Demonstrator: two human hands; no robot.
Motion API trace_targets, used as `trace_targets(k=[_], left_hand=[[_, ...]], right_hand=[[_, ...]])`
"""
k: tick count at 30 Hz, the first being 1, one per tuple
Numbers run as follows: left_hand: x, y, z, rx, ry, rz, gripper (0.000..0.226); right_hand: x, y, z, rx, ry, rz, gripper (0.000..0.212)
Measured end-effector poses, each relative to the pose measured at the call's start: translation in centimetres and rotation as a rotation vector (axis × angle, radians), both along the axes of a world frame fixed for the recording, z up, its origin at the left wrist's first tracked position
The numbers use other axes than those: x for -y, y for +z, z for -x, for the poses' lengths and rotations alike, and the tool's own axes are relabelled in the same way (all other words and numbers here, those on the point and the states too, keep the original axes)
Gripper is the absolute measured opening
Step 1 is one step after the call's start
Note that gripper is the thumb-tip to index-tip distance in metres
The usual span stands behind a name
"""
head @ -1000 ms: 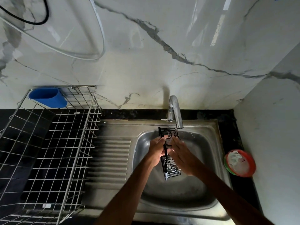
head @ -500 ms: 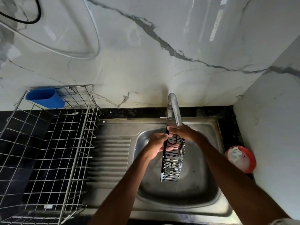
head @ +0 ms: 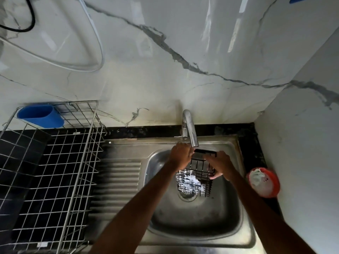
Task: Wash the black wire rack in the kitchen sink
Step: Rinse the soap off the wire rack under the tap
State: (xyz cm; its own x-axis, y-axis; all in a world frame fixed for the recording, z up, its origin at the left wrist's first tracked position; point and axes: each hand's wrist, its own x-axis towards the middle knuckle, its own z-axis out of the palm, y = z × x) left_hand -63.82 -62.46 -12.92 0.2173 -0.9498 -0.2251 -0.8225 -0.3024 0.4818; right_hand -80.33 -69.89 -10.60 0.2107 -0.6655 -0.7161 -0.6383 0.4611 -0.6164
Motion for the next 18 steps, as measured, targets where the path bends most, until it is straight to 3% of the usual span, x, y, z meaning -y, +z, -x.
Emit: trace_targets(k=[3, 6, 7, 9, 13, 16, 18], left_hand=[[-0.3, -1.6, 2.0, 0.167, -0.110, -0.007, 0.036], [-0.6, -3.7, 2.7, 0.090, -0.065, -0.023, 0.077], [-0.8, -3.7, 2.9, 0.052, -0.045, -0.036, 0.080], [-1.0, -2.7, 2.9, -0.061, -0.021, -0.085, 0.056], [-1.4, -0.8, 3.2, -0.227, -0.026, -0.159, 0.051], [-1.8, -1.0, 4.7, -0.173, -0.145, -0.166, 0.048], [-1.8, -0.9, 5.9, -0.098, -0.171, -0.186, 0.053]], right_hand=[[-1.6, 0.1, 0.5, 0.127, -0.193, -0.103, 0.039], [-3.4, 0.0, 1.4, 0.242, -0.290, -0.155, 0.039], [-3.9, -0.1, 1.7, 0.280, -0.337, -0.179, 0.037], [-5.1, -0.3, 2.2, 0.370, -0.421, -0.218, 0.038], [-6.4, -1.3, 2.7, 0.455, -0.553, -0.211, 0.045], [-7.2, -1.9, 2.8, 0.567, -0.644, -0.244, 0.061], [-7.7, -2.1, 2.8, 0.689, -0.694, -0.308, 0.057]])
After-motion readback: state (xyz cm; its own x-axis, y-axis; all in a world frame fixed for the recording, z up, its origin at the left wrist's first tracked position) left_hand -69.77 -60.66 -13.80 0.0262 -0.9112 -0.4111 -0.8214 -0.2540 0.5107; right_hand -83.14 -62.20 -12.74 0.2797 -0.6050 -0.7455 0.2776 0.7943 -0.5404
